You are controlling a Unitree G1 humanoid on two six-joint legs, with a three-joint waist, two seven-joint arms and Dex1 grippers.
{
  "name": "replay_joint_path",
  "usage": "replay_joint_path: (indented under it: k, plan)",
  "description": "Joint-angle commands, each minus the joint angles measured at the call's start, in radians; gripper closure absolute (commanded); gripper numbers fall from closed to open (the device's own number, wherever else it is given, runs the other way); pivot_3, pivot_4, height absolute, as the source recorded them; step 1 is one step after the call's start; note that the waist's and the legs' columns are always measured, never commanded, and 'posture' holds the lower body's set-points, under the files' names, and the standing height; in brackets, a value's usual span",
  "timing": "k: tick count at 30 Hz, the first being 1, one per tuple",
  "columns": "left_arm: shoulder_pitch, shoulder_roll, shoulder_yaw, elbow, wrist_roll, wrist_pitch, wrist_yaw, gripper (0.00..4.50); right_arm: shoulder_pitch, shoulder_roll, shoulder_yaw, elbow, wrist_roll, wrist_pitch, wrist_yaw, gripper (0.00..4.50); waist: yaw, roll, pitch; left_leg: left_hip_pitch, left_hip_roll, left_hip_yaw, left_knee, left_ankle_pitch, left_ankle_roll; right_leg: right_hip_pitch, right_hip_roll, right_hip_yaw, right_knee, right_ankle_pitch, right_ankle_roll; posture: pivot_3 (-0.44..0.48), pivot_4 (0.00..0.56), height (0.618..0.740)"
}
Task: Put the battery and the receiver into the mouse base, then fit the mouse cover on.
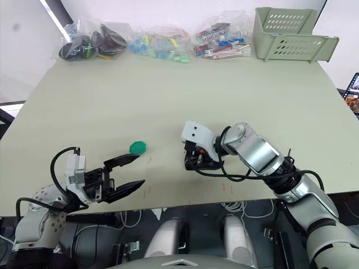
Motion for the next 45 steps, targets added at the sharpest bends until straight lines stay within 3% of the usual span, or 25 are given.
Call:
replay_joint_path:
  k: [1,5,10,14,20,24,28,45]
  plan:
    - [0.001,0.003,0.020,0.002,-0.001,-0.028,-0.016,0.00,0.018,-0.019,0.050,0.056,-0.022,-0.027,0.019,2.74,0.000,-0.001,0.000,0.000,0.000,0.000,0.000,0.000,0.000,0.000,0.000,0.000,0.000,0.000,0.000,0.000,0.150,0.740]
    - [-0.002,0.000,0.019,0.021,0.002,-0.040,-0.027,0.00,0.048,-0.031,0.068,0.095,-0.048,-0.084,0.017,2.74,0.003,-0.002,-0.001,0.002,0.000,0.000,0.000,0.000,0.000,0.003,-0.001,-0.001,0.000,0.000,0.000,0.000,0.150,0.740]
    - [0.001,-0.001,0.020,0.039,0.002,-0.056,-0.040,0.00,0.087,-0.017,-0.137,-0.037,0.041,-0.135,0.000,2.74,0.008,-0.004,-0.002,0.002,0.000,0.000,0.001,0.000,0.000,0.003,-0.002,-0.002,-0.001,0.000,0.000,0.000,0.150,0.740]
    - [0.006,-0.005,0.019,0.043,0.001,-0.063,-0.044,0.00,0.250,0.021,-0.361,-0.155,0.202,-0.180,-0.016,2.74,0.010,-0.005,-0.002,0.000,0.000,0.000,0.000,0.000,0.000,0.003,-0.002,-0.001,-0.002,0.000,0.000,0.000,0.150,0.740]
    - [-0.001,-0.007,0.014,0.052,0.002,-0.065,-0.048,0.00,0.470,0.104,-0.561,-0.260,0.321,-0.215,-0.135,2.74,0.006,-0.005,-0.002,0.001,0.000,0.000,-0.001,0.000,0.000,0.004,0.001,-0.003,-0.002,0.000,0.000,0.000,0.150,0.740]
    - [-0.017,-0.002,0.007,0.036,-0.001,-0.045,-0.036,0.00,0.608,0.147,-0.591,-0.277,0.317,-0.269,-0.214,2.74,0.006,-0.005,-0.002,0.001,0.001,0.000,-0.001,0.000,0.000,0.004,0.000,-0.004,-0.002,0.000,0.000,0.000,0.150,0.740]
    - [-0.044,0.010,0.003,0.031,-0.002,-0.022,-0.035,0.00,0.734,0.226,-0.569,-0.215,0.267,-0.504,-0.218,2.74,0.002,-0.005,-0.002,0.002,0.001,0.000,0.000,0.000,0.000,0.004,0.001,-0.001,-0.002,-0.001,0.002,0.000,0.150,0.740]
    - [-0.055,0.035,0.026,0.052,-0.013,-0.016,-0.078,0.00,0.747,0.280,-0.442,0.193,0.115,-0.831,-0.202,2.74,-0.002,-0.008,-0.004,0.005,0.002,0.001,-0.001,0.000,0.000,0.006,0.003,-0.001,-0.002,-0.001,0.001,0.000,0.150,0.740]
